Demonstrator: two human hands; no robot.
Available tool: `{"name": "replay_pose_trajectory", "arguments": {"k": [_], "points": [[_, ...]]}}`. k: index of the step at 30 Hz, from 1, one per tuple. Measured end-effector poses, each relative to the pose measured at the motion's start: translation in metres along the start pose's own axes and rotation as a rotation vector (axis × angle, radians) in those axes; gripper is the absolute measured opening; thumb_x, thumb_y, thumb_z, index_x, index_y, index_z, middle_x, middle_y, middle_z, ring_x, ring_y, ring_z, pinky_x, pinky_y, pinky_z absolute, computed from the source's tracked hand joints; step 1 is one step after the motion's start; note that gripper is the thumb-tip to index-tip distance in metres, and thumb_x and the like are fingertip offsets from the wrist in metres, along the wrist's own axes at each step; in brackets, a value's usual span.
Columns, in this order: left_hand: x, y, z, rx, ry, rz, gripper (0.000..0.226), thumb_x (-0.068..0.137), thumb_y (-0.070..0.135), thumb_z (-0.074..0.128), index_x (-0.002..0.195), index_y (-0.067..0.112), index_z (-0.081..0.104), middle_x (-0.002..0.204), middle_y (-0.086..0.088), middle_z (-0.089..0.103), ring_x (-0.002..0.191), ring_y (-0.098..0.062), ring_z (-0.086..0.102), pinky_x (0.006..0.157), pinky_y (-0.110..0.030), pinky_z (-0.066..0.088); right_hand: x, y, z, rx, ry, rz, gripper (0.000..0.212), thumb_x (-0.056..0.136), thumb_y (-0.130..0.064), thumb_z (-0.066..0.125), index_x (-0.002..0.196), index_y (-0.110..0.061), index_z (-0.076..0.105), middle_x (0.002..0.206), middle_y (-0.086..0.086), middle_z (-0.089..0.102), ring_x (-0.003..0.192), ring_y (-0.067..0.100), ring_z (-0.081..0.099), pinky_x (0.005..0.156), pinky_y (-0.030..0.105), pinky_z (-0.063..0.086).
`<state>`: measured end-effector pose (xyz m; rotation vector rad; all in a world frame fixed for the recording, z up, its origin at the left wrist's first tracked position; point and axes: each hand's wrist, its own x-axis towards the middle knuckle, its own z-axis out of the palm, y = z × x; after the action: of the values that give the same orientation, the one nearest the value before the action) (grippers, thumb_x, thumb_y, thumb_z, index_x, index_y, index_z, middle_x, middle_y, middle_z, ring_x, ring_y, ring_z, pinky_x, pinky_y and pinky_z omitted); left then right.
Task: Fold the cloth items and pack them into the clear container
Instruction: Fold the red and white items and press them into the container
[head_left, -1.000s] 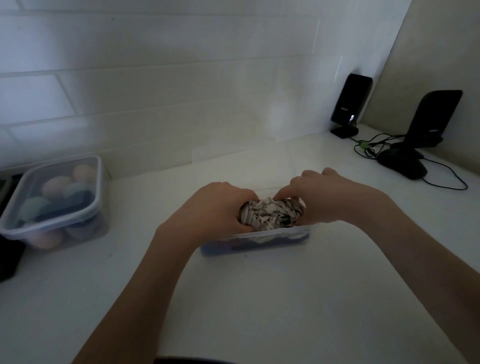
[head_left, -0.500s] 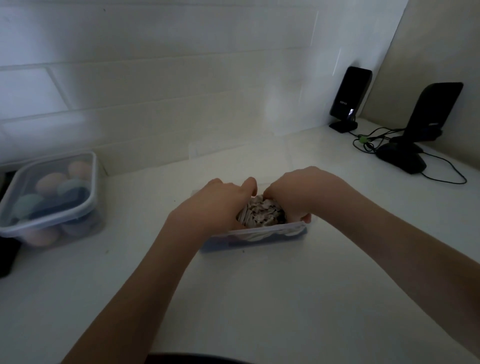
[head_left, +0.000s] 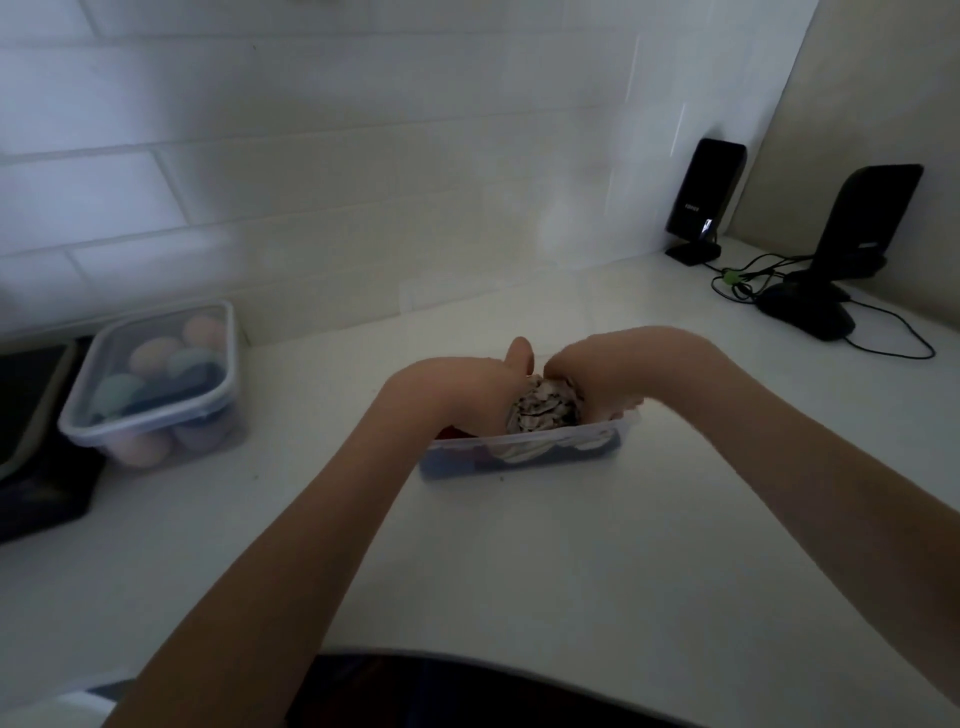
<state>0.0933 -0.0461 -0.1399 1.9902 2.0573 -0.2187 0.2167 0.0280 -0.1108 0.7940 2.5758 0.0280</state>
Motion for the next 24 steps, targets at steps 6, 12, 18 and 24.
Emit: {"name": "replay_pose_trajectory", "arguments": {"k": [6,12,18,24], "points": [[-0.001,-0.001,-0.001,-0.032,0.015,-0.025,0.079,0.076,0.027,0.071,0.130,0.009,0.016,0.094,-0.009,0.059,0.084,-0.029,0.055,0.077,-0.042,0.051,-0.019,0.010,-0.008,0.237,0.291,-0.147,0.047,0.074,-0.023,0.075,0.117,-0.028,0.057,0.096,-0.009,0.053,0.078,0.007,0.046,0.068,0.020,0.036],[-0.002,0.001,-0.001,-0.062,-0.006,-0.060,0.077,0.075,0.026,0.072,0.128,0.013,0.019,0.101,-0.014,0.063,0.087,-0.031,0.059,0.076,-0.043,0.051,-0.009,-0.005,0.001,-0.026,0.119,-0.045,0.037,0.084,-0.021,0.059,0.121,-0.019,0.053,0.095,-0.003,0.053,0.086,0.016,0.049,0.072,0.028,0.038],[0.000,-0.001,-0.002,-0.122,-0.024,-0.078,0.075,0.077,0.025,0.072,0.127,0.016,0.018,0.082,-0.005,0.053,0.068,-0.019,0.049,0.051,-0.029,0.037,-0.016,0.002,0.000,-0.150,0.014,-0.008,0.041,0.089,-0.019,0.052,0.129,-0.020,0.042,0.107,0.004,0.057,0.084,0.019,0.047,0.071,0.030,0.035],[0.002,-0.007,0.002,-0.153,-0.033,-0.062,0.080,0.074,0.030,0.075,0.127,0.021,0.017,0.079,-0.001,0.053,0.071,-0.017,0.049,0.064,-0.030,0.041,-0.009,0.007,0.000,-0.205,0.049,-0.069,0.041,0.085,-0.025,0.059,0.124,-0.017,0.049,0.105,0.004,0.061,0.082,0.018,0.048,0.068,0.029,0.037]]}}
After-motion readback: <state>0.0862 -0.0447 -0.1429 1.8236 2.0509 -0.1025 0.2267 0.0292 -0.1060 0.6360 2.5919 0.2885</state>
